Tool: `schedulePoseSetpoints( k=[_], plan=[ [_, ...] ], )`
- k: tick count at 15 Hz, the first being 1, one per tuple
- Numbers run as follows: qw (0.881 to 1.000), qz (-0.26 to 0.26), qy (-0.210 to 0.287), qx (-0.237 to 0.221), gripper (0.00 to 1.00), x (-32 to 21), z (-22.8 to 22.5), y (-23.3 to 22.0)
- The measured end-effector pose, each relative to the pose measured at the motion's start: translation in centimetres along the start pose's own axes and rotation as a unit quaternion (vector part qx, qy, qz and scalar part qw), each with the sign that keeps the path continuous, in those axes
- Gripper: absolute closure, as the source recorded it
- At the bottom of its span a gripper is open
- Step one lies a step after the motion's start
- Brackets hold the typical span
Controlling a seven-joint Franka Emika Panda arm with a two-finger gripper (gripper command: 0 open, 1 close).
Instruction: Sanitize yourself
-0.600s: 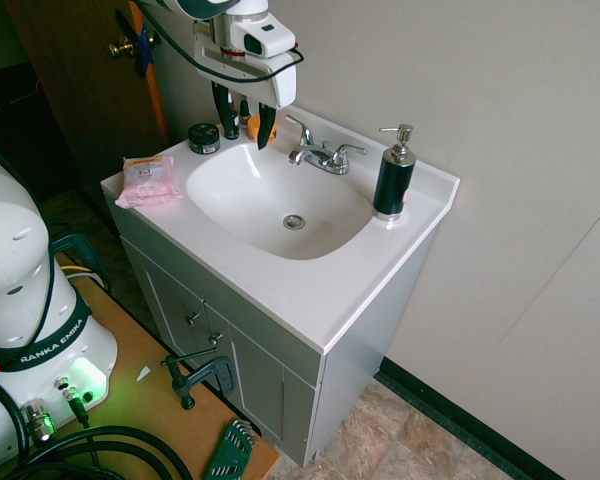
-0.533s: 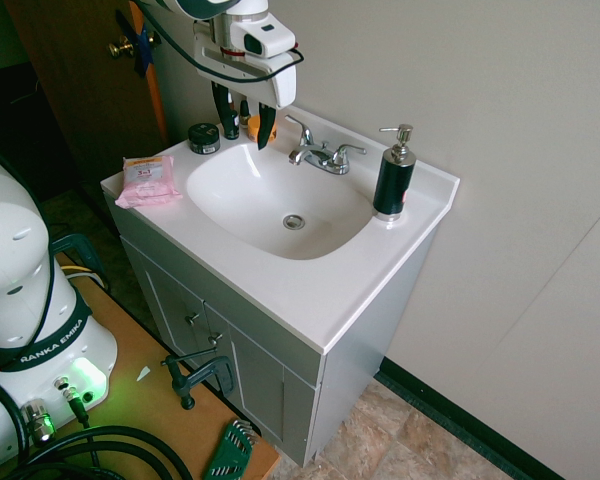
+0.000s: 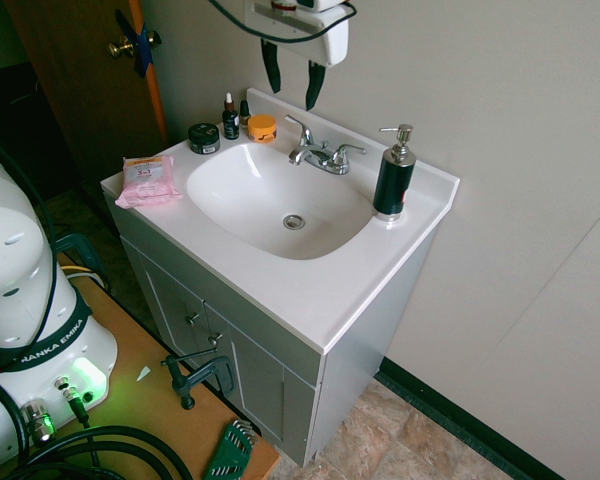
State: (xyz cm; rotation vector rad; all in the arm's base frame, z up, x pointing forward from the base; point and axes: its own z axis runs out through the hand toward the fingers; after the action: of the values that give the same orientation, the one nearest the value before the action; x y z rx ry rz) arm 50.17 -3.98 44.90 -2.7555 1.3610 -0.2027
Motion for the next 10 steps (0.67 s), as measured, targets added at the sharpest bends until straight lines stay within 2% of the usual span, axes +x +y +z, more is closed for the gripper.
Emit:
schedulePoseSetpoints(
  k=[4, 10],
  plan=[
    [0.999, 0.034, 0.007, 0.005, 1.00, 5.6, -1.1, -0.4],
    [0.997, 0.071, 0.016, 0.005, 1.00, 10.7, -1.5, 0.7]
  ],
)
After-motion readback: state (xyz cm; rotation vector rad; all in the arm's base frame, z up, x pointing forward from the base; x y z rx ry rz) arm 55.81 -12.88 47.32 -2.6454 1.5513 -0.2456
